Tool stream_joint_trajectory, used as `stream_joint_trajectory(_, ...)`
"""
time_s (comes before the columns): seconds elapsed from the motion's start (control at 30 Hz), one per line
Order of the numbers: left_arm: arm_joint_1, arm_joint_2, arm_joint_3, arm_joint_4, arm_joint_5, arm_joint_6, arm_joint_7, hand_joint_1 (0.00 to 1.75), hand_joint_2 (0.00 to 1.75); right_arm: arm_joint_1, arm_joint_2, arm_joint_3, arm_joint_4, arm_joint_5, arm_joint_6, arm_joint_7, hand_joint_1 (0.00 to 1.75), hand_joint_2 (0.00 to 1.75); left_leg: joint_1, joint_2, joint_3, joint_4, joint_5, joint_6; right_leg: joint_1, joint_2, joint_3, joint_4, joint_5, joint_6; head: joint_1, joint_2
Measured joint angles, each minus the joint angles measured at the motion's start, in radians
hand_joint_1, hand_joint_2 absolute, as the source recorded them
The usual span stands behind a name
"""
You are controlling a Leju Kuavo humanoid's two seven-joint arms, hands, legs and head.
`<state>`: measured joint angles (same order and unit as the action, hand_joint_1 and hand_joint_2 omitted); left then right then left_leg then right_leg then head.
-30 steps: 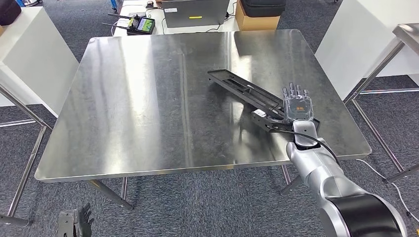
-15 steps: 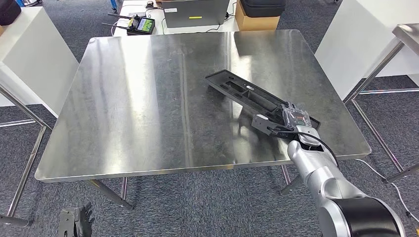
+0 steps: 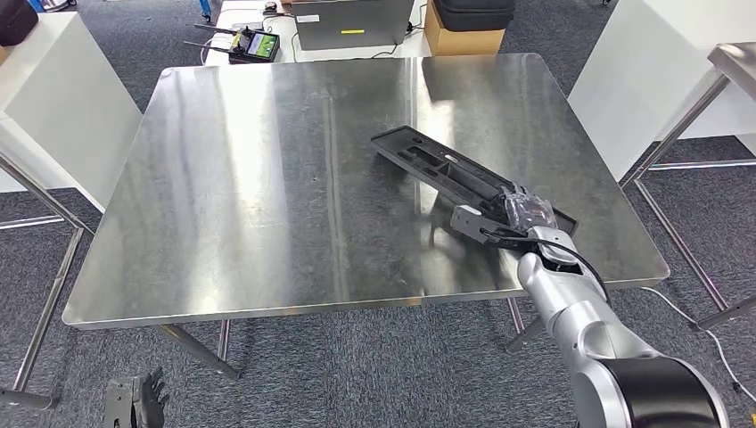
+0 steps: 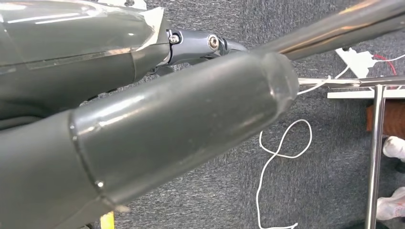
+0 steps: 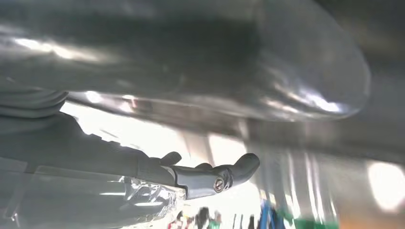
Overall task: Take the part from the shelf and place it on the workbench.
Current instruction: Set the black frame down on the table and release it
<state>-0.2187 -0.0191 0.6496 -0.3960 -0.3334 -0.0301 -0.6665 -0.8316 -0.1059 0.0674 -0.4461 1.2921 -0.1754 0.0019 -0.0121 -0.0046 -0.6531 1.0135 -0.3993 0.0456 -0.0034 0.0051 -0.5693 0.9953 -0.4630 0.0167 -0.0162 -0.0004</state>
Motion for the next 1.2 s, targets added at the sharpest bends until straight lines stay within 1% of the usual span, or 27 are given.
stream_joint_trajectory(0.13,0.017,0.000,0.007,0.000,0.007,0.000,-0.018,0.00,0.00,0.024,0.011,-0.013,-0.089,-0.056,-0.171,-0.067,0.00,0.00,0.000,0.000,0.000,0.000,0.000,0.000,0.000,0.000,0.000,0.000,0.000,0.000,0.000,0.000)
stream_joint_trajectory(0.2,0.026,0.000,0.012,0.000,0.007,-0.001,-0.026,0.00,0.00,0.056,0.014,-0.013,-0.175,-0.080,-0.223,-0.079,0.00,0.00,0.001,-0.001,0.000,0.000,0.000,0.000,0.000,-0.001,0.000,0.000,0.000,0.000,0.000,0.000)
stream_joint_trajectory(0.27,0.033,0.000,0.020,0.000,0.007,-0.004,-0.030,0.00,0.00,0.088,0.015,-0.013,-0.264,-0.106,-0.247,-0.084,0.00,0.00,0.001,-0.001,0.000,0.000,0.000,0.000,0.000,-0.001,0.000,0.000,0.000,0.000,0.000,0.000)
stream_joint_trajectory(0.37,0.038,0.000,0.031,0.000,0.007,-0.009,-0.032,0.00,0.00,0.120,0.013,-0.013,-0.367,-0.126,-0.256,-0.088,0.00,0.00,0.001,0.000,0.000,0.000,0.000,0.000,0.000,-0.001,0.000,0.000,-0.001,0.000,0.000,0.000)
stream_joint_trajectory(0.53,0.044,0.000,0.035,0.000,0.007,-0.011,-0.033,0.00,0.00,0.153,0.011,-0.012,-0.467,-0.156,-0.280,-0.104,0.00,0.00,0.001,0.000,0.000,0.000,0.000,0.000,0.000,-0.001,0.000,0.000,0.000,0.000,0.000,0.000)
stream_joint_trajectory(0.63,0.048,0.000,0.041,-0.001,0.010,-0.012,-0.033,0.00,0.00,0.175,0.007,-0.013,-0.526,-0.224,-0.324,-0.144,0.00,0.00,0.000,-0.001,0.000,0.000,0.000,0.000,0.000,-0.001,0.000,0.000,0.000,0.000,0.000,0.000)
stream_joint_trajectory(0.7,0.054,0.000,0.048,-0.005,0.022,-0.011,-0.033,0.00,0.00,0.207,0.004,-0.016,-0.593,-0.328,-0.368,-0.209,0.00,0.00,0.001,-0.001,0.000,0.000,0.000,0.000,0.000,-0.001,0.000,0.000,-0.001,0.000,0.000,0.000)
stream_joint_trajectory(0.77,0.062,0.000,0.055,-0.014,0.043,-0.011,-0.033,0.00,0.00,0.276,0.007,-0.022,-0.705,-0.513,-0.402,-0.329,0.00,0.00,0.001,-0.002,0.000,0.000,-0.001,0.000,0.000,-0.002,0.001,0.000,-0.002,0.002,0.000,0.000)
stream_joint_trajectory(0.83,0.073,0.000,0.062,-0.026,0.064,-0.011,-0.033,0.00,0.00,0.382,0.020,-0.026,-0.851,-0.692,-0.415,-0.451,0.00,0.00,0.001,-0.005,0.001,0.000,-0.003,0.000,0.000,-0.005,0.003,0.000,-0.005,0.004,0.000,0.000)
stream_joint_trajectory(0.87,0.078,0.000,0.065,-0.033,0.072,-0.012,-0.034,0.00,0.00,0.443,0.031,-0.024,-0.923,-0.746,-0.413,-0.494,0.00,0.00,0.001,-0.005,0.001,0.000,-0.004,0.000,0.000,-0.005,0.003,0.000,-0.006,0.005,0.000,0.000)
stream_joint_trajectory(0.97,0.089,0.000,0.073,-0.046,0.086,-0.018,-0.034,0.00,0.00,0.613,0.066,0.009,-1.097,-0.801,-0.381,-0.566,0.00,0.00,0.001,-0.005,0.002,0.000,-0.007,-0.001,0.000,-0.005,0.004,0.000,-0.008,0.006,0.000,0.000)
stream_joint_trajectory(1.0,0.089,0.000,0.077,-0.048,0.089,-0.021,-0.034,0.00,0.00,0.660,0.077,0.027,-1.142,-0.807,-0.369,-0.580,0.00,0.00,0.000,-0.005,0.002,0.000,-0.010,0.001,-0.003,-0.005,0.005,-0.003,-0.008,0.008,-0.001,0.000)
stream_joint_trajectory(1.03,0.090,0.000,0.080,-0.049,0.092,-0.023,-0.034,0.00,0.00,0.699,0.087,0.045,-1.177,-0.813,-0.361,-0.589,0.00,0.00,-0.001,-0.005,0.004,-0.002,-0.011,0.006,-0.007,-0.005,0.008,-0.007,-0.006,0.011,-0.001,0.000)
stream_joint_trajectory(1.1,0.091,0.000,0.082,-0.050,0.093,-0.024,-0.034,0.00,0.00,0.759,0.103,0.071,-1.231,-0.825,-0.352,-0.598,0.00,0.00,0.007,-0.003,0.020,-0.022,-0.004,0.019,-0.009,-0.006,0.014,-0.009,-0.010,0.015,0.000,0.000)
stream_joint_trajectory(1.13,0.091,-0.001,0.082,-0.051,0.094,-0.024,-0.034,0.00,0.00,0.780,0.109,0.078,-1.252,-0.834,-0.348,-0.600,0.00,0.00,0.012,-0.002,0.030,-0.034,0.003,0.024,-0.007,-0.005,0.009,0.010,-0.025,0.014,0.002,0.000)
stream_joint_trajectory(1.17,0.090,-0.001,0.083,-0.051,0.096,-0.025,-0.034,0.00,0.00,0.798,0.114,0.081,-1.268,-0.847,-0.344,-0.603,0.00,0.00,0.017,0.000,0.037,-0.044,0.008,0.027,-0.006,-0.005,-0.005,0.050,-0.049,0.010,0.004,0.000)
stream_joint_trajectory(1.2,0.090,-0.002,0.085,-0.051,0.100,-0.026,-0.034,0.00,0.00,0.814,0.118,0.082,-1.280,-0.862,-0.339,-0.607,0.00,0.00,0.016,0.001,0.040,-0.047,0.011,0.027,-0.008,-0.005,-0.029,0.107,-0.081,0.006,0.005,0.000)
